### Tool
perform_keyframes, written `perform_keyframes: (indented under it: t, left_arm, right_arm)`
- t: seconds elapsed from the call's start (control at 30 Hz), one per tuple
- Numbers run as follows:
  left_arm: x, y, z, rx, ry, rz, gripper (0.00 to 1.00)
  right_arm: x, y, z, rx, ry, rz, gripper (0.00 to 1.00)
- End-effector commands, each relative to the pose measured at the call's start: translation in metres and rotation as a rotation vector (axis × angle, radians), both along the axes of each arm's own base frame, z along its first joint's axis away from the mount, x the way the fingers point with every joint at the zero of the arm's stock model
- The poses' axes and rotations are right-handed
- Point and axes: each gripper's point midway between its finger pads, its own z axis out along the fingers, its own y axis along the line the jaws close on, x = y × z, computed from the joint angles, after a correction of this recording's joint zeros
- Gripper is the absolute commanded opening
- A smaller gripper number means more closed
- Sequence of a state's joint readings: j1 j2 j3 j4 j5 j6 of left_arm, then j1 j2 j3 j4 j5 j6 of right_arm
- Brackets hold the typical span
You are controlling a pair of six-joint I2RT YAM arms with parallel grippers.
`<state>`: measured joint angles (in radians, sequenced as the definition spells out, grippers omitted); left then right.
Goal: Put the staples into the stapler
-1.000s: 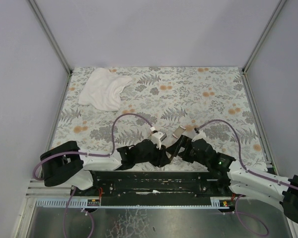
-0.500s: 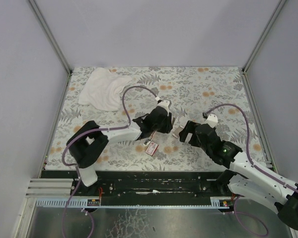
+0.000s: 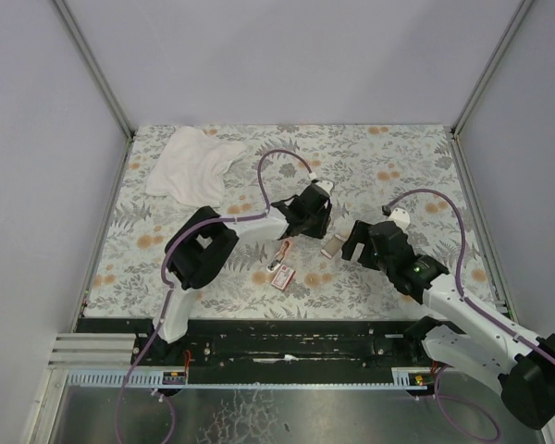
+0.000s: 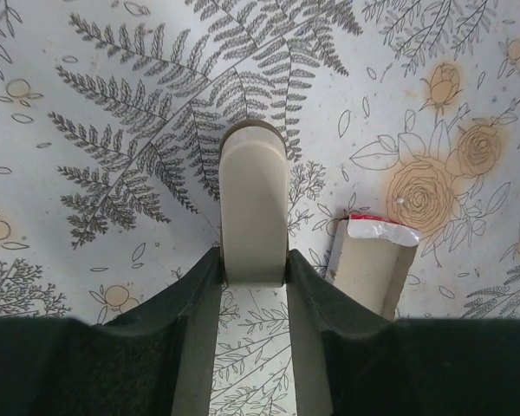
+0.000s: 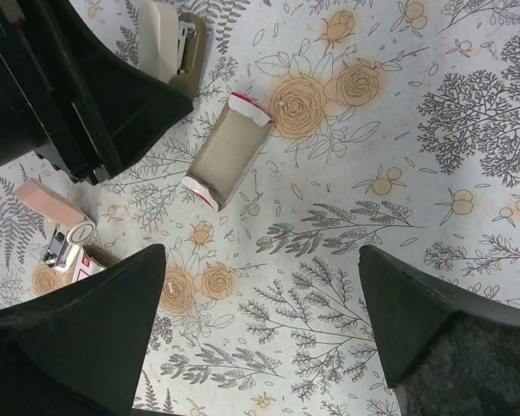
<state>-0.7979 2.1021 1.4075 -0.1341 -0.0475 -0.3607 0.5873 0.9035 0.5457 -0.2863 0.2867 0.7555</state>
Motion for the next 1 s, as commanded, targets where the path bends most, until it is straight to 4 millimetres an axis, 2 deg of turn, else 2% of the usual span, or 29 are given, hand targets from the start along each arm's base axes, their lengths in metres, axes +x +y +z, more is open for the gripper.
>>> perform_keyframes:
  t: [0.0,0.13,0.23,0.33,0.47,0.6,0.7,0.8,0.97]
  left_arm:
    - [0.002,0.005,-0.001,0.029,0.022,-0.022,0.15]
    - [0.002,0.009,0.009,0.033,0.010,-0.011,0.52]
    - [0.003,0.015,0.030,0.032,-0.019,0.011,0.67]
    - [0.003,0.024,0.058,0.013,-0.060,0.051,0.72]
    - [-0.003,0.046,0.089,-0.008,-0.098,0.150,0.78]
    - [-0.018,0.069,0.091,-0.014,-0.071,0.228,0.81]
    - [-0.031,0.085,0.101,-0.084,-0.060,0.264,0.84]
    - [-0.043,0.106,0.106,-0.150,-0.034,0.296,0.86]
    - [-0.071,0.140,0.090,-0.264,0.062,0.350,0.84]
  right_arm:
    - [0.013,0.008,0.022,0.035,-0.051,0.020,0.99]
    - [0.013,0.009,0.021,0.041,-0.048,0.024,0.99]
    - [0.013,0.011,0.020,0.047,-0.044,0.031,0.99]
    - [0.013,0.013,0.020,0.051,-0.042,0.040,0.99]
    - [0.013,0.020,0.017,0.058,-0.036,0.076,0.99]
    - [0.010,0.059,0.025,0.130,-0.063,0.315,0.99]
    - [0.010,0.089,0.035,0.163,-0.096,0.514,0.99]
    - [0.018,0.110,0.042,0.168,-0.139,0.638,0.95]
    - [0.040,0.137,0.039,0.136,-0.154,0.731,0.91]
